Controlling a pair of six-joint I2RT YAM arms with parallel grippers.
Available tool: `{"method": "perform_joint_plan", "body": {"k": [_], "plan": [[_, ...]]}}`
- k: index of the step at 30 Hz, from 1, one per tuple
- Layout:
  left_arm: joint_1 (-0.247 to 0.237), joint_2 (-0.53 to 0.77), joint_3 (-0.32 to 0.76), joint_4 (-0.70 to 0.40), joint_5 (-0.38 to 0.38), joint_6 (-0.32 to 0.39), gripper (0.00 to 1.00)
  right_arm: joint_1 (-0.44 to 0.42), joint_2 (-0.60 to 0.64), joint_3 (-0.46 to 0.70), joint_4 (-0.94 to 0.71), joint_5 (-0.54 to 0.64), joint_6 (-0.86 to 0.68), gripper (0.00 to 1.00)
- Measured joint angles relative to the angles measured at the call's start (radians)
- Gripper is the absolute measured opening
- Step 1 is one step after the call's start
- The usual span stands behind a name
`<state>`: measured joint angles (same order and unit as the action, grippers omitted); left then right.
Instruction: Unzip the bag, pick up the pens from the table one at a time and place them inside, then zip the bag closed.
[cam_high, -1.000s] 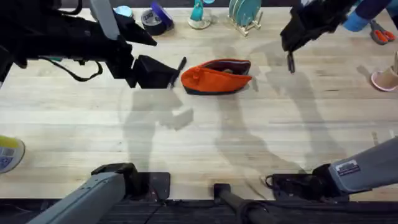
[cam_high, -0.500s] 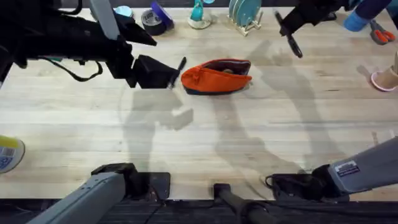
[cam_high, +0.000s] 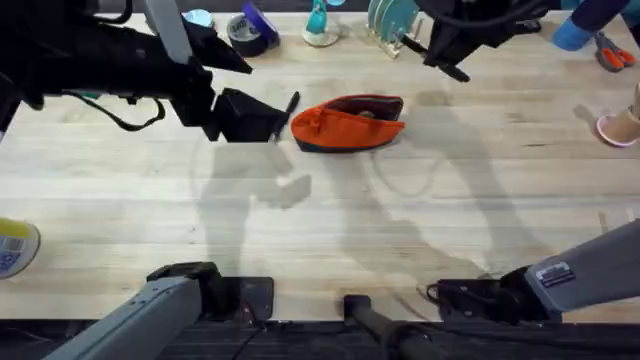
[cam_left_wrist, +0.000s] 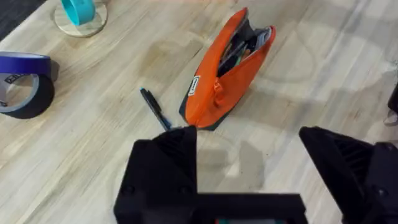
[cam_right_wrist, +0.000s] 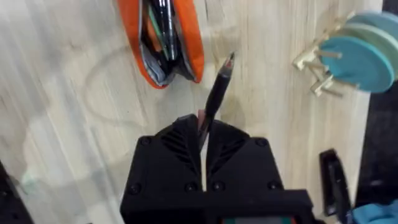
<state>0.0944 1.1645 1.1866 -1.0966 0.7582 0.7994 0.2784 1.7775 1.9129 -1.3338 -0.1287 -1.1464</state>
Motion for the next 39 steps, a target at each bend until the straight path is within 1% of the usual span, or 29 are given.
{"method": "perform_joint_plan", "body": {"k": [3, 12, 20, 32, 39], "plan": [[0.0, 0.0, 0.0, 0.0, 0.0, 0.0, 0.993, 0.013, 0.0, 0.0, 0.0, -0.015, -0.043, 0.032], [0.0, 0.0, 0.0, 0.0, 0.0, 0.0, 0.993, 0.018, 0.004, 0.001, 0.002, -0.187, -0.112, 0.032], [0.0, 0.0, 0.0, 0.0, 0.0, 0.0, 0.993, 0.018, 0.074, 0.002, 0.003, -0.297, -0.121, 0.032], [0.0, 0.0, 0.0, 0.0, 0.0, 0.0, 0.993, 0.053, 0.187, 0.002, 0.002, -0.334, -0.127, 0.032], [0.0, 0.0, 0.0, 0.0, 0.0, 0.0, 0.993, 0.055, 0.258, 0.002, 0.003, -0.335, -0.127, 0.032]]}}
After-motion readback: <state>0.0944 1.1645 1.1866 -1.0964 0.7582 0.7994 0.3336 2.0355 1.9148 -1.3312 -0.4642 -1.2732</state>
